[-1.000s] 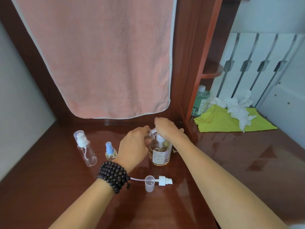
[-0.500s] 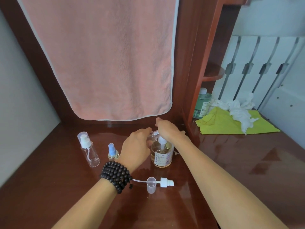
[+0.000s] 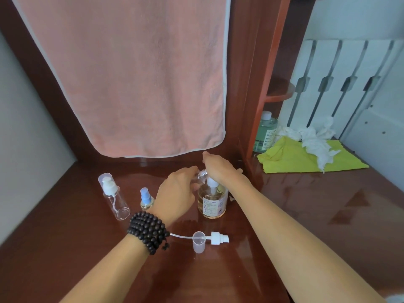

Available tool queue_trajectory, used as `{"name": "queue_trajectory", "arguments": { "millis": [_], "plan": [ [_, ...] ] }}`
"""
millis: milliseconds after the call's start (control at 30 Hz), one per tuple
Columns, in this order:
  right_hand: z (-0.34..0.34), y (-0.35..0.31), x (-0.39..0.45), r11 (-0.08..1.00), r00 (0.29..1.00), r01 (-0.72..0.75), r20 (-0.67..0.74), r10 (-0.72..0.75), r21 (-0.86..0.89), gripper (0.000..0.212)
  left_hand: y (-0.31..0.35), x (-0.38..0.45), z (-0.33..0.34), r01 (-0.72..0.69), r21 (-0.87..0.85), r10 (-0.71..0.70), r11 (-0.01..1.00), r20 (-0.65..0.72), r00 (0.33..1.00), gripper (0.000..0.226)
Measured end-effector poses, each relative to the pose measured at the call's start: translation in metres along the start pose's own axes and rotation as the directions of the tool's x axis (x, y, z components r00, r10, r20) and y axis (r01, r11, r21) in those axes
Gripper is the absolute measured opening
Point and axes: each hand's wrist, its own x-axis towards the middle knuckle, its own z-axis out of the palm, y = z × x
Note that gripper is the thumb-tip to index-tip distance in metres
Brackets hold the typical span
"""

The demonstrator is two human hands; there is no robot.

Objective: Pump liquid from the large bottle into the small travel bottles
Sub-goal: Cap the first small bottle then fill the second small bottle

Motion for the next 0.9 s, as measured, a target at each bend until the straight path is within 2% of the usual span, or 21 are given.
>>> {"name": "queue_trajectory", "arguments": {
  "millis": [200, 333, 500, 633, 733, 900],
  "plan": [
    [-0.012, -0.006, -0.004, 1.000, 1.000, 0.009, -0.005, -0.009, 0.027, 0.071, -0.005, 0.007, -0.011, -0.017, -0.063, 0.020, 0.998, 0.037, 0.999, 0.019],
    [-0.016, -0.008, -0.001, 0.998, 0.999, 0.048, 0.000, -0.048, 0.031, 0.075, -0.006, 0.009, -0.013, -0.044, -0.056, 0.044, 0.997, 0.008, 0.999, 0.023],
    [0.003, 0.002, 0.009, 0.998, 1.000, -0.004, 0.026, 0.002, 0.063, 0.066, -0.007, 0.006, -0.003, -0.048, -0.042, 0.051, 0.998, 0.050, 0.997, 0.019],
    [0.003, 0.000, 0.010, 0.997, 1.000, -0.018, 0.007, 0.018, 0.071, 0.074, -0.006, 0.006, -0.006, -0.043, -0.049, 0.045, 0.998, 0.061, 0.997, 0.019],
    [-0.008, -0.002, 0.004, 0.994, 1.000, 0.009, -0.005, -0.008, 0.108, 0.079, -0.006, 0.008, -0.012, -0.034, -0.079, 0.038, 0.996, 0.042, 0.998, 0.016],
    [-0.009, -0.003, 0.007, 0.995, 1.000, 0.017, -0.022, -0.015, 0.095, 0.071, -0.003, 0.008, -0.013, -0.040, -0.045, 0.040, 0.998, -0.001, 0.999, 0.019]
  ]
}}
